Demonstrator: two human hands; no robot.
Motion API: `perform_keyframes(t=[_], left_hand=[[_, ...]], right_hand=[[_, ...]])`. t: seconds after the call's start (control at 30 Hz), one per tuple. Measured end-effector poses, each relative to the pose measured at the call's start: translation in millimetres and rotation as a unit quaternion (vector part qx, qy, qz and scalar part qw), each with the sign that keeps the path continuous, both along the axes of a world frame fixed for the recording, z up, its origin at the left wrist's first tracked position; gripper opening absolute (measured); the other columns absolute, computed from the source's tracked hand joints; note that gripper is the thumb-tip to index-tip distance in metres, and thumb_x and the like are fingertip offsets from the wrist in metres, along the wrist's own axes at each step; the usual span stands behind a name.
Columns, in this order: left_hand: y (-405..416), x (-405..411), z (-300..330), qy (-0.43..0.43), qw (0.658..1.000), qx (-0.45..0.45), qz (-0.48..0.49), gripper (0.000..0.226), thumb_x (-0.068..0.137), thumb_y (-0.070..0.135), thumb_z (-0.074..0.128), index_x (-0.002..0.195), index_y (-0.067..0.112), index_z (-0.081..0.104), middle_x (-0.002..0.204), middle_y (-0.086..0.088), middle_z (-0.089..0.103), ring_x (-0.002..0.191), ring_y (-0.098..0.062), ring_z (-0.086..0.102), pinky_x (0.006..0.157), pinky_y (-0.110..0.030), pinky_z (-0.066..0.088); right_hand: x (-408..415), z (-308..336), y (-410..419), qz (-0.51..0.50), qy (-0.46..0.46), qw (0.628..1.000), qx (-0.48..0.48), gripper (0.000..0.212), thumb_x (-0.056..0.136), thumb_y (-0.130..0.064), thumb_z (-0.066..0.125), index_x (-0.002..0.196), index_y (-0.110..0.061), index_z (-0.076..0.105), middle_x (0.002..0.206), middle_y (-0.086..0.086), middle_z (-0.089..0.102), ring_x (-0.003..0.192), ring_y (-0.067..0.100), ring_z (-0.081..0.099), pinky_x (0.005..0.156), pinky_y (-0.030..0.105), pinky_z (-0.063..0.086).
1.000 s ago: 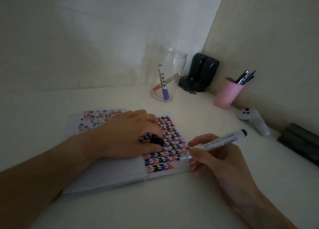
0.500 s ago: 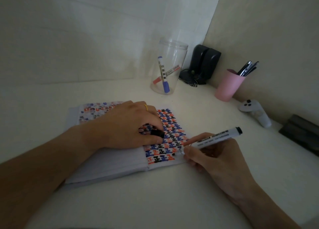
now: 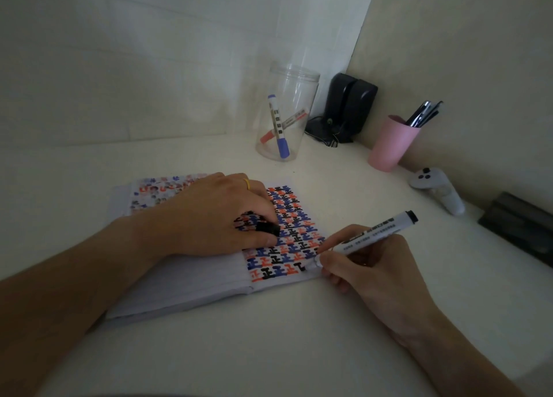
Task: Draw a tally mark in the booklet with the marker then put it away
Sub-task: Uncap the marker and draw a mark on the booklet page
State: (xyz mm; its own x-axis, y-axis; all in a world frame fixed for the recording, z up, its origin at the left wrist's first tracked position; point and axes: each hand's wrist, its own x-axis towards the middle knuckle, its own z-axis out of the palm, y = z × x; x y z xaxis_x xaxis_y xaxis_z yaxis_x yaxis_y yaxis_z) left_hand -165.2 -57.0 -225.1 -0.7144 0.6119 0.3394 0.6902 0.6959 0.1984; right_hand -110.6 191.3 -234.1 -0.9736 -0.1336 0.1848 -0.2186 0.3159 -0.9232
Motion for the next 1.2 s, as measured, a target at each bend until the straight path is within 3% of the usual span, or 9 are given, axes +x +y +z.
perform_keyframes(t=[0.37, 0.53, 0.73, 0.97, 1.1, 1.2], left_hand=[[-0.1, 0.3, 0.7, -0.005, 1.0, -0.002, 0.004, 0.031, 0.085, 0.064, 0.053, 0.106, 0.044, 0.066, 0.112, 0.023, 0.061, 0.1, 0.0, 0.052, 0.087, -0.03, 0.043], [0.0, 0.6, 1.1, -0.003, 1.0, -0.005, 0.004, 0.032, 0.085, 0.065, 0.052, 0.106, 0.045, 0.066, 0.112, 0.023, 0.061, 0.099, 0.0, 0.052, 0.086, -0.03, 0.043], [-0.4, 0.5, 0.9, -0.004, 1.0, -0.003, 0.002, 0.03, 0.086, 0.064, 0.054, 0.106, 0.045, 0.066, 0.112, 0.023, 0.061, 0.1, 0.001, 0.052, 0.085, -0.027, 0.041], [-0.5, 0.1, 1.3, -0.003, 1.0, -0.008, 0.002, 0.032, 0.086, 0.064, 0.051, 0.107, 0.044, 0.066, 0.111, 0.023, 0.061, 0.099, 0.001, 0.052, 0.087, -0.031, 0.044], [0.4, 0.3, 1.6, -0.002, 1.0, -0.015, 0.004, 0.033, 0.087, 0.065, 0.05, 0.108, 0.044, 0.065, 0.111, 0.022, 0.061, 0.099, 0.0, 0.052, 0.086, -0.03, 0.043], [-0.4, 1.6, 2.6, 0.006, 1.0, -0.021, 0.007, 0.035, 0.087, 0.066, 0.047, 0.108, 0.045, 0.064, 0.112, 0.021, 0.061, 0.099, 0.001, 0.051, 0.084, -0.027, 0.04]], right_hand=[[0.6, 0.3, 0.5, 0.008, 0.005, 1.0, -0.011, 0.007, 0.08, -0.004, 0.078, 0.076, -0.011, 0.078, 0.069, 0.014, 0.075, 0.059, 0.022, 0.068, 0.055, 0.028, 0.056], [3.1, 2.0, -0.8, 0.019, 0.015, 1.0, 0.004, 0.008, 0.08, -0.004, 0.078, 0.076, -0.011, 0.078, 0.071, 0.018, 0.074, 0.06, 0.036, 0.067, 0.056, 0.032, 0.058], [3.8, 3.1, -1.5, 0.028, 0.012, 1.0, 0.005, 0.007, 0.079, -0.005, 0.078, 0.077, -0.011, 0.079, 0.071, 0.013, 0.076, 0.061, 0.03, 0.07, 0.057, 0.028, 0.058], [0.4, 0.2, -1.7, -0.006, 0.011, 1.0, 0.0, 0.011, 0.078, 0.001, 0.076, 0.071, -0.007, 0.075, 0.059, -0.002, 0.071, 0.053, 0.005, 0.064, 0.051, 0.018, 0.05], [-0.8, -1.2, -1.2, -0.012, 0.009, 1.0, -0.004, 0.011, 0.079, 0.002, 0.074, 0.071, -0.006, 0.074, 0.056, -0.003, 0.068, 0.05, 0.006, 0.061, 0.048, 0.017, 0.048], [-4.5, 5.1, 0.4, -0.032, -0.005, 0.996, -0.078, 0.012, 0.083, 0.001, 0.071, 0.073, -0.006, 0.074, 0.06, 0.007, 0.068, 0.053, 0.015, 0.059, 0.044, 0.02, 0.044]])
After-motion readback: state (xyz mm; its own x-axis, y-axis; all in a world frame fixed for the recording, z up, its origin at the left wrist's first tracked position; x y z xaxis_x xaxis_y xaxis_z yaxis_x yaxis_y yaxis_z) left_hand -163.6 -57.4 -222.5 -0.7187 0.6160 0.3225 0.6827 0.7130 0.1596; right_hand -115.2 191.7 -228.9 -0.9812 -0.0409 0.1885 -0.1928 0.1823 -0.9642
